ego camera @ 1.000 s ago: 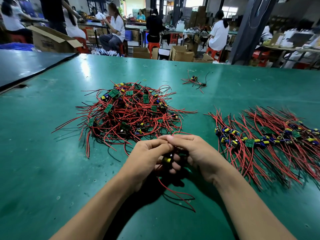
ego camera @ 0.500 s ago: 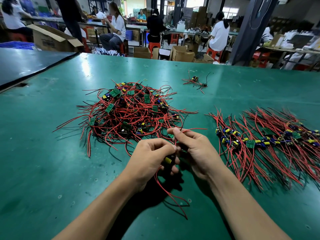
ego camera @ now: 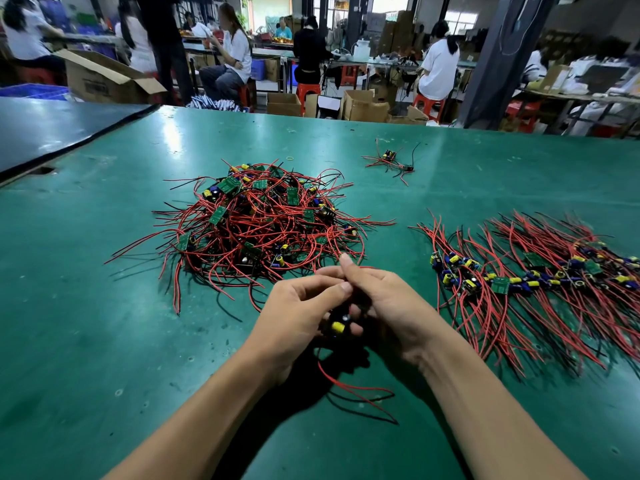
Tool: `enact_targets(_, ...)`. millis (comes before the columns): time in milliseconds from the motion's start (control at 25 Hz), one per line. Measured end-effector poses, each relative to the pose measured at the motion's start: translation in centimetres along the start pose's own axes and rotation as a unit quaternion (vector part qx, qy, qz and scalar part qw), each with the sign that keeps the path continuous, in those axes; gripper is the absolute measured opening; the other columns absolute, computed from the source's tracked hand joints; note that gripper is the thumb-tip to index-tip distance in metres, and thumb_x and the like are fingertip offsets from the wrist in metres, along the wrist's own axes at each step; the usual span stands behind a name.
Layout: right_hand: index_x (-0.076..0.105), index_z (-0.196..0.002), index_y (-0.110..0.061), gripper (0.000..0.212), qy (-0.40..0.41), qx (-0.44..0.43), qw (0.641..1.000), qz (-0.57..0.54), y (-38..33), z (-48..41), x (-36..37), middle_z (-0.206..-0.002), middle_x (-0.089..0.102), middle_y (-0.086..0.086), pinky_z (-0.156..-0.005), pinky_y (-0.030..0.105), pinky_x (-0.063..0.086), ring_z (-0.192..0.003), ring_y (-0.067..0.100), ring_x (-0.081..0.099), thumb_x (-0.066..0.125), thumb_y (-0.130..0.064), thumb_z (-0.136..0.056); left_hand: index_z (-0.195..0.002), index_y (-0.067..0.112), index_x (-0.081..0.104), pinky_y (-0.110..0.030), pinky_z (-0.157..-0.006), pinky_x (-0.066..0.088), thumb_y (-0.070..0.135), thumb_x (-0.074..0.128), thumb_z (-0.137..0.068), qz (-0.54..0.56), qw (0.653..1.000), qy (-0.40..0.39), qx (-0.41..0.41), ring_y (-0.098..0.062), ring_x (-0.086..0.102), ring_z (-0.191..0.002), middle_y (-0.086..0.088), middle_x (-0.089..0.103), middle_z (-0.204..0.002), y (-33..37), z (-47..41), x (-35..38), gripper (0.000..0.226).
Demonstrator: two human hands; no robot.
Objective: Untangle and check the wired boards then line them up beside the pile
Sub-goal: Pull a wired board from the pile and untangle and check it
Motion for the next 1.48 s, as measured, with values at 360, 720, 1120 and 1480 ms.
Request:
enact_targets(360, 0.072, -0.073, -0.014, 0.030, 0.041, 0.001, 0.997, 0.064, 0.4, -0.3, -0.4, -0.060, 0.055, 0.009, -0.044, 0.024, 0.044, -0.045, 0.015, 0.049, 0.065, -0.030, -0.097, -0.083, -0.016, 0.064, -0.026, -0.049, 0.053, -0.001, 0.061, -0.090, -0.075, 0.997, 0.009, 0.020, -0.025, 0.064, -0.052, -0.015, 0.067, -0.068, -0.1, -0.4, -0.4, 0.016)
enact_targets(720, 0.081, -0.091, -0.011, 0.021, 0.141, -0.149, 0.967, 0.153, -0.2, -0.8, -1.5, -0.082, 0.070, -0.006, -0.066, 0.038, 0.054, -0.066, 0.012, 0.064, 0.071, -0.030, -0.092, -0.080, -0.003, 0.067, -0.027, -0.051, 0.051, 0.003, 0.064, -0.089, -0.002, 0.999, 0.004, -0.043, -0.025, 0.058, -0.048, -0.019, 0.062, -0.065, -0.2, -0.3, -0.5, 0.011)
enact_targets(1120, 0.079, -0.084, -0.013, 0.027, 0.257, -0.208, 0.923, 0.196, -1.4, -0.3, -3.3, -0.047, 0.053, -0.006, -0.044, 0.014, 0.033, -0.041, 0.003, 0.043, 0.068, -0.035, -0.093, -0.082, -0.003, 0.066, -0.028, -0.054, 0.052, 0.004, 0.065, -0.088, -0.007, 0.998, -0.029, -0.058, -0.024, 0.057, -0.051, -0.016, 0.062, -0.065, 0.1, 0.0, 0.2, 0.009)
enact_targets(1480, 0.063, -0.060, -0.022, 0.046, 0.151, -0.054, 0.987, -0.007, 0.2, -1.1, -1.6, -0.052, 0.046, -0.002, -0.038, 0.017, 0.032, -0.039, 0.008, 0.039, 0.058, -0.047, -0.098, -0.077, 0.011, 0.075, -0.029, -0.058, 0.046, 0.012, 0.063, -0.090, -0.010, 0.997, -0.026, -0.076, -0.023, 0.059, -0.051, -0.015, 0.067, -0.073, -0.3, -0.3, 0.2, 0.018)
Point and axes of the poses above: each hand's wrist, its own z-axis away from the middle knuckle, its own x-axis out of the palm, y = z × x, the point moved 4 cm from there along -z, towards the middle knuckle
